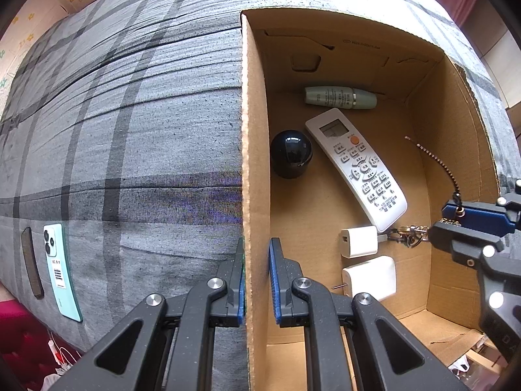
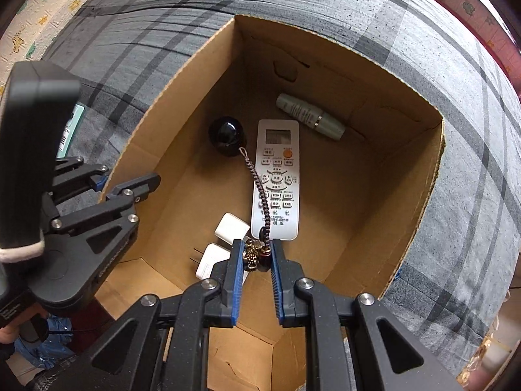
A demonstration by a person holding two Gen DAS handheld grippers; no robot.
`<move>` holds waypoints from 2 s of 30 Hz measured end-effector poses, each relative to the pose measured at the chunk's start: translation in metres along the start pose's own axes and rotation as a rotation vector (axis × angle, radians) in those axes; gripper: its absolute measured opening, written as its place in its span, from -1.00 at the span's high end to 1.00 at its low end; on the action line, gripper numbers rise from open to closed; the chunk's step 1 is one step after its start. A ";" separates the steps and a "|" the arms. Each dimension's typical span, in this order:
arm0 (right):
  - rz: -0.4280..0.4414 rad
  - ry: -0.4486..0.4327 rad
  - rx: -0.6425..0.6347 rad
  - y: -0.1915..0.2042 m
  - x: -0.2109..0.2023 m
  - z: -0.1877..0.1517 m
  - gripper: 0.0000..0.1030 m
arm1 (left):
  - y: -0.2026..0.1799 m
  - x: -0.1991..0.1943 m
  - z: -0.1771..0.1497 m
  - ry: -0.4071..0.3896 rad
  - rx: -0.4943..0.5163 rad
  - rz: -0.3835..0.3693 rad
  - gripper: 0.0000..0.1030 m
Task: Organize rigid objects
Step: 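Lower the keyring beside the remote and open the right gripper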
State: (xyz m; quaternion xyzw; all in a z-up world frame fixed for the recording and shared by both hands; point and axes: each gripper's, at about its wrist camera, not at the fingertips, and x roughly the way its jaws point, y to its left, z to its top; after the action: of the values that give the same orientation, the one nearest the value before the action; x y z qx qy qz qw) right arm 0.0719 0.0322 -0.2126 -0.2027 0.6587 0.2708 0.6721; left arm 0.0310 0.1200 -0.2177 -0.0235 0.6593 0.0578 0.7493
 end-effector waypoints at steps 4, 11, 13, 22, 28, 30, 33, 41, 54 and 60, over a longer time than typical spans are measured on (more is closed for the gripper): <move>0.012 0.020 0.023 -0.001 0.019 0.000 0.69 | -0.002 0.000 -0.001 -0.003 0.006 0.006 0.76; 0.004 0.043 0.012 0.001 0.045 -0.002 0.69 | -0.003 0.000 -0.001 -0.004 0.013 0.009 0.76; 0.001 0.045 0.015 0.001 0.048 -0.002 0.69 | -0.003 0.000 -0.001 -0.004 0.013 0.009 0.76; 0.013 0.045 0.028 -0.006 0.054 -0.003 0.68 | -0.003 -0.001 -0.001 -0.003 0.012 0.007 0.76; 0.011 0.029 0.015 -0.001 0.047 -0.003 0.67 | -0.002 -0.001 -0.001 -0.003 0.012 0.008 0.76; 0.017 0.026 0.016 0.000 0.043 -0.002 0.65 | -0.002 -0.001 -0.001 -0.003 0.011 0.009 0.76; 0.011 0.010 0.017 0.000 0.040 -0.002 0.35 | -0.002 -0.001 -0.001 -0.004 0.009 0.009 0.76; -0.017 -0.050 0.015 0.004 0.022 -0.003 -0.08 | -0.001 -0.001 -0.001 -0.004 0.006 0.009 0.76; -0.036 -0.105 0.030 -0.007 -0.001 -0.003 -0.64 | -0.001 -0.002 -0.001 -0.003 0.000 0.007 0.76; -0.034 -0.128 0.044 -0.015 -0.012 -0.002 -0.80 | -0.001 -0.001 -0.001 -0.002 -0.004 0.008 0.76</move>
State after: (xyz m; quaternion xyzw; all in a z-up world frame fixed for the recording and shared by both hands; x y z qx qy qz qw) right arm 0.0796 0.0182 -0.2019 -0.1813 0.6165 0.2574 0.7217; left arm 0.0297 0.1187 -0.2167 -0.0223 0.6587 0.0622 0.7495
